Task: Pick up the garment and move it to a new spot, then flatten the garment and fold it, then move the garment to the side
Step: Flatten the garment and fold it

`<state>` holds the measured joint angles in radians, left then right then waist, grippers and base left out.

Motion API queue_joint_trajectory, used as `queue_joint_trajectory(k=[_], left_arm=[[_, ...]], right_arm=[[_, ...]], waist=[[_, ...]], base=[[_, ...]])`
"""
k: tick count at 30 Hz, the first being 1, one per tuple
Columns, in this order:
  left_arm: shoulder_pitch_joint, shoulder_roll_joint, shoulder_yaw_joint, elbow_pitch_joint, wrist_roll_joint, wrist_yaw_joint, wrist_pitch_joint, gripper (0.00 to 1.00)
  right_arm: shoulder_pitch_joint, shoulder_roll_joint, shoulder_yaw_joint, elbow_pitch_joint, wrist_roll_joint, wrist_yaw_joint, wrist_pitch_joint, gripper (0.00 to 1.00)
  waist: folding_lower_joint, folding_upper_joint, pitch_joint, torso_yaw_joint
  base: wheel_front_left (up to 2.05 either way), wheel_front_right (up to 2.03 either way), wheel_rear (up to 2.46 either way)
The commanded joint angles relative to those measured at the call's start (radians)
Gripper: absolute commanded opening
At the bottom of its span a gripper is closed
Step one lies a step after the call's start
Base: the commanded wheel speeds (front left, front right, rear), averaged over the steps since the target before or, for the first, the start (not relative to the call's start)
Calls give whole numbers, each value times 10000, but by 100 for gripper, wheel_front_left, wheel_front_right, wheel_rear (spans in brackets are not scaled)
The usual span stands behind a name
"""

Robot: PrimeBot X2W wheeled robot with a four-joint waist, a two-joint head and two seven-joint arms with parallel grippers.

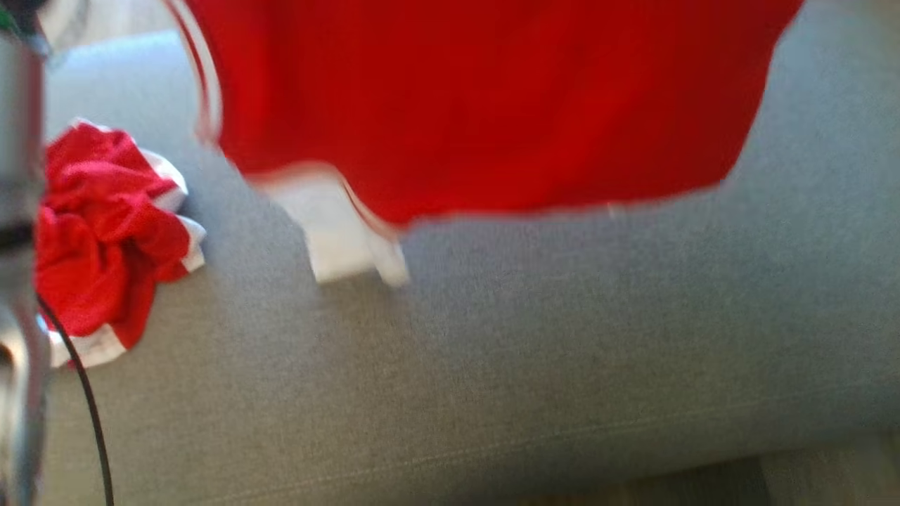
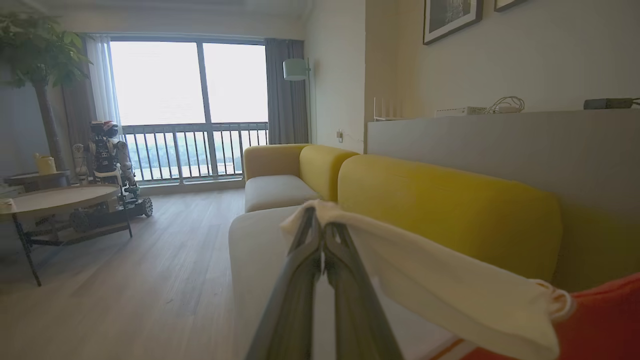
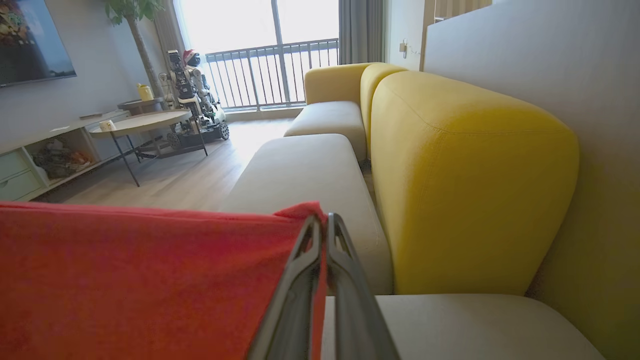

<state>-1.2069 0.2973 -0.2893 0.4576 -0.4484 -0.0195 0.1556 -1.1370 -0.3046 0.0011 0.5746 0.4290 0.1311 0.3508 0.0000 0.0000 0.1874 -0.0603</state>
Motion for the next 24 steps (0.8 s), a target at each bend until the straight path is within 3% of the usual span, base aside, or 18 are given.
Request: queue_joint_trajectory(k=[1,5,9,12,17,24], left_arm=[[-1115,529,207,-93,232,-61,-279,0],[-2850,705,-186,1185,1203,-212,-1765,0],[-4211,604,-360,2134,1931,86,-3635,0],[-4606,461,-406,2265,2214,132,-4128,0],[-3662,266,-213,1241,2367,-15,-4167,0],[106,-191,113,146,2153,-527,-4171,0]], right_arm=[[-830,218,-27,-116,-266,-4,-362,0],[-2363,806,-303,1017,-1066,-4,-1988,0],[-3593,902,-254,1792,-2019,-4,-3940,0],[-4085,819,-169,2276,-2587,-4,-5050,0],[-4019,682,-217,3136,-2897,-4,-5675,0],[-2434,468,-142,4309,-2678,-4,-6051,0]], waist=[[0,0,1190,-113],[0,0,2238,-183],[0,0,2982,-36],[0,0,3477,228],[0,0,3911,639],[0,0,3321,1037]], base=[[0,0,0],[0,0,0],[0,0,0],[0,0,0],[0,0,0],[0,0,0]])
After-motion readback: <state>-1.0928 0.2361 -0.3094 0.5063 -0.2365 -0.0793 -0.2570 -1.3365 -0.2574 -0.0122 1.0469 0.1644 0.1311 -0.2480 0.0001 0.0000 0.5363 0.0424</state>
